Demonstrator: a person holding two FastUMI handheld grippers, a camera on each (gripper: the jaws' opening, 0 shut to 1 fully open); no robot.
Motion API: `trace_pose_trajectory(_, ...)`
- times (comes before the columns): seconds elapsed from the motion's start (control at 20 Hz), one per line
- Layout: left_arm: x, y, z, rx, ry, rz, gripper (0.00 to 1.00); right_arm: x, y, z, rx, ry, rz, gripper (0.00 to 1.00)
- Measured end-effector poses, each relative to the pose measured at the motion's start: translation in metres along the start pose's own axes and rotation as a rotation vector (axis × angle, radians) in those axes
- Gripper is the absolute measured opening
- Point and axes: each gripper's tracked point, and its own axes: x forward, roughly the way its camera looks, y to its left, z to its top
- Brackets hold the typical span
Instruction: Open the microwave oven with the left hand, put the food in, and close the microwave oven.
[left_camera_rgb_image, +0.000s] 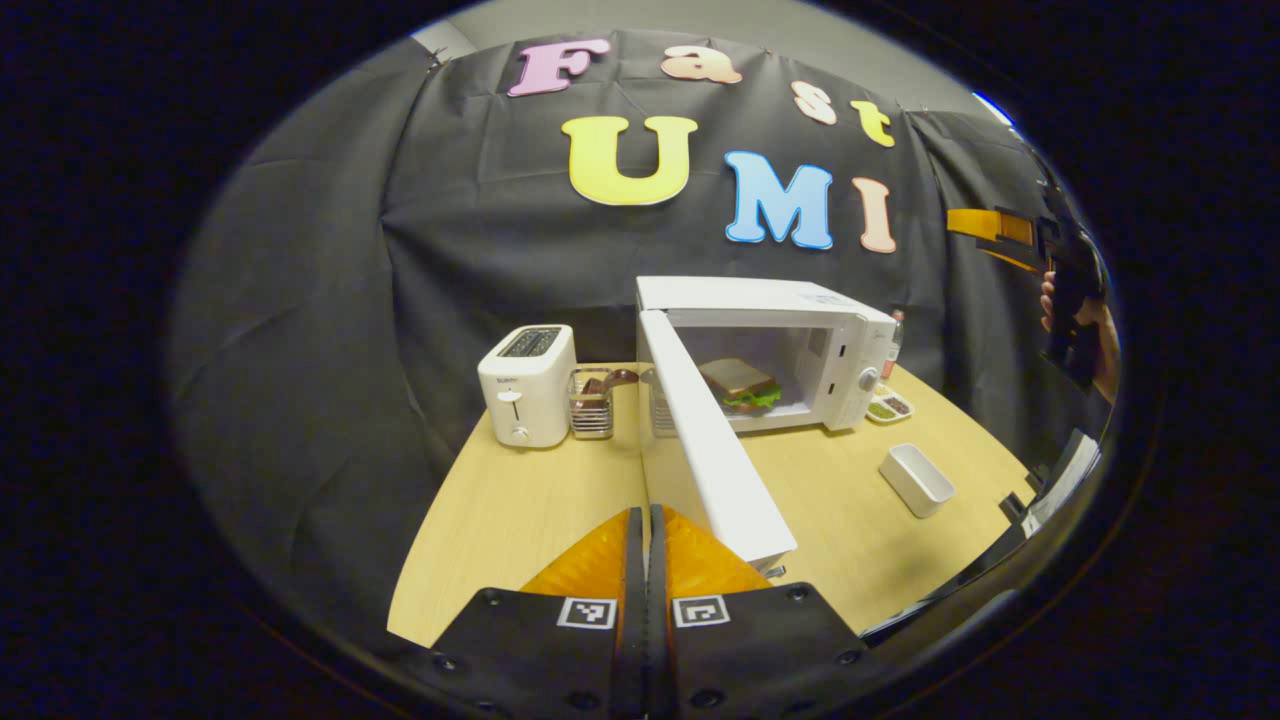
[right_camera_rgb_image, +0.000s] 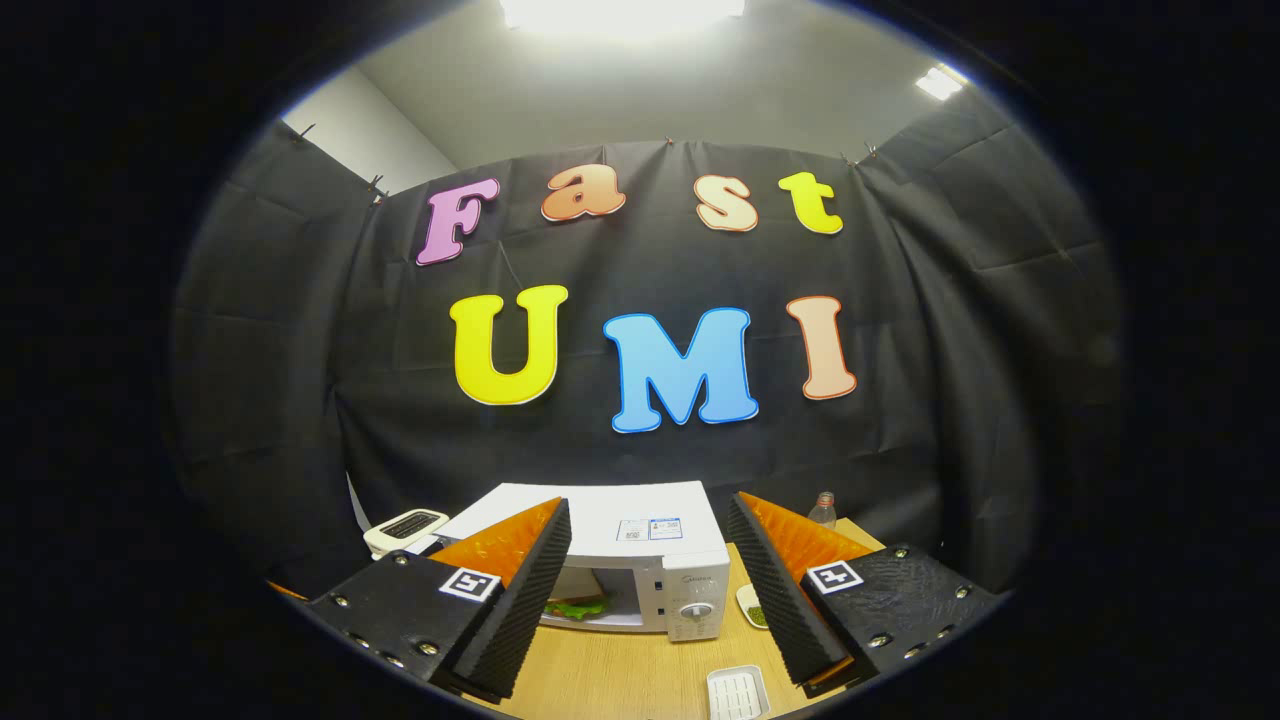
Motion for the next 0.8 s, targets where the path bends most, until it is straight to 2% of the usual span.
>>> trace_pose_trajectory(0.1,0.005,-0.014,0.000,-0.001,-0.002,-0.015,0.10,0.000,-0.007,0.004,-0.003,-0.015,0.003,0.96)
trace_pose_trajectory(0.15,0.008,-0.021,0.002,0.001,-0.004,-0.018,0.07,-0.001,-0.011,0.006,-0.001,-0.021,0.005,0.95)
trace_pose_trajectory(0.2,0.012,-0.030,0.002,0.005,-0.003,-0.027,0.10,-0.002,-0.015,0.008,-0.002,-0.027,0.005,0.96)
trace_pose_trajectory(0.25,0.016,-0.039,0.003,0.005,-0.005,-0.037,0.07,-0.002,-0.021,0.010,-0.008,-0.033,0.001,0.95)
trace_pose_trajectory(0.8,0.064,-0.140,0.024,0.007,-0.011,-0.111,0.07,0.011,-0.079,0.010,0.000,-0.016,-0.020,0.96)
